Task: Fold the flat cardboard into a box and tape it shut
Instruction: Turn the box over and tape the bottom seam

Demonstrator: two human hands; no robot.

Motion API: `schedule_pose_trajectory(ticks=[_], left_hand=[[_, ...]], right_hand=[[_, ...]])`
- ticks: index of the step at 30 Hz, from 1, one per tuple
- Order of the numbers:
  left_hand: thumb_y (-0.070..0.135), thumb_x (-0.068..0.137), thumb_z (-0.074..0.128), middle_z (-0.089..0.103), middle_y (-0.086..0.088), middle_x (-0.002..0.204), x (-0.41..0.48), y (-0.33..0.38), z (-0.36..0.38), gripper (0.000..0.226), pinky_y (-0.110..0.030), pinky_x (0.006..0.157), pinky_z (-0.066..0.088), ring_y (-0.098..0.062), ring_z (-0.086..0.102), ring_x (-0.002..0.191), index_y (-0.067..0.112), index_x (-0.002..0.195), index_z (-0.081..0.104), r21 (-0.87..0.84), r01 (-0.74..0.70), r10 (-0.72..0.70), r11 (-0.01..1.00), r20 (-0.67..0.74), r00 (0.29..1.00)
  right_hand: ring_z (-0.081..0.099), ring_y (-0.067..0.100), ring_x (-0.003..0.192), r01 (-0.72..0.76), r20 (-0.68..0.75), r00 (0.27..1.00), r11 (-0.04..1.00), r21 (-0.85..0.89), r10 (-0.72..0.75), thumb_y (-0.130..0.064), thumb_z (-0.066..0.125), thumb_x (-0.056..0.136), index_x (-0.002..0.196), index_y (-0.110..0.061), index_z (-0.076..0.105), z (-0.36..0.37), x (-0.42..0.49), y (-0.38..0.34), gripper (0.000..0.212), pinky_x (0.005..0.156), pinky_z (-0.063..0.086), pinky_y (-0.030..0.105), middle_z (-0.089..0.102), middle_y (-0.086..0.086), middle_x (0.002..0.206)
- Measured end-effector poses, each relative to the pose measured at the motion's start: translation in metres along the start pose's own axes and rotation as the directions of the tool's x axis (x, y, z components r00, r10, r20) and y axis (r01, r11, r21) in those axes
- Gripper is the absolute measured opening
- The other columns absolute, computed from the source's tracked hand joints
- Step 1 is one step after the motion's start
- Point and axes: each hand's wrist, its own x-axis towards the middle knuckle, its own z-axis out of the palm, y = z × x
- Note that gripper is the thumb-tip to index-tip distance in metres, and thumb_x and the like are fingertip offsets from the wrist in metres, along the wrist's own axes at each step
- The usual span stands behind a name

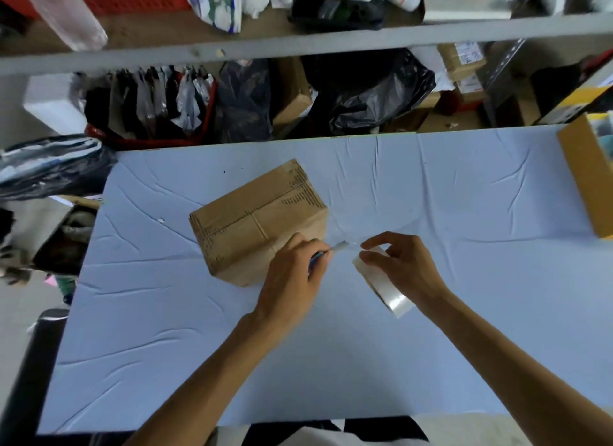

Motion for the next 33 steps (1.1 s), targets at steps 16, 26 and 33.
schedule_pose_trajectory(ticks=[16,26,33], left_hand=[[0.012,0.079,0.074,0.054,-0.001,0.105,0.046,0.002,-0.02,0.014,-0.01,0.069,0.045,-0.013,0.053,0.095,0.01,0.07,0.063,0.105,-0.051,0.067,0.993,-0.154,0.986],[0.016,0.082,0.071,0.056,0.0,0.123,0.051,0.005,-0.028,0.012,0.002,0.066,0.036,0.001,0.045,0.103,0.01,0.074,0.065,0.21,-0.026,0.04,0.977,-0.064,0.997],[0.017,0.079,0.075,0.053,-0.005,0.117,0.052,0.006,-0.015,0.016,-0.014,0.076,0.045,-0.015,0.053,0.107,0.006,0.072,0.066,0.142,0.01,0.002,0.99,-0.081,0.997]], right_hand=[[0.042,0.002,0.037,-0.027,0.026,0.999,0.999,-0.024,0.027,-0.027,0.075,0.077,0.085,-0.026,0.073,0.011,-0.005,-0.012,0.009,0.037,0.029,0.009,0.045,-0.005,0.051],[0.052,0.014,0.052,-0.073,-0.046,0.996,0.997,0.022,0.074,-0.032,0.068,0.08,0.075,-0.032,0.072,0.003,-0.006,-0.011,0.006,0.051,0.038,0.026,0.061,0.006,0.059],[0.055,0.009,0.052,-0.087,-0.053,0.995,0.996,0.023,0.088,-0.035,0.068,0.078,0.072,-0.036,0.071,0.0,-0.008,-0.009,0.007,0.049,0.04,0.022,0.065,0.002,0.06]])
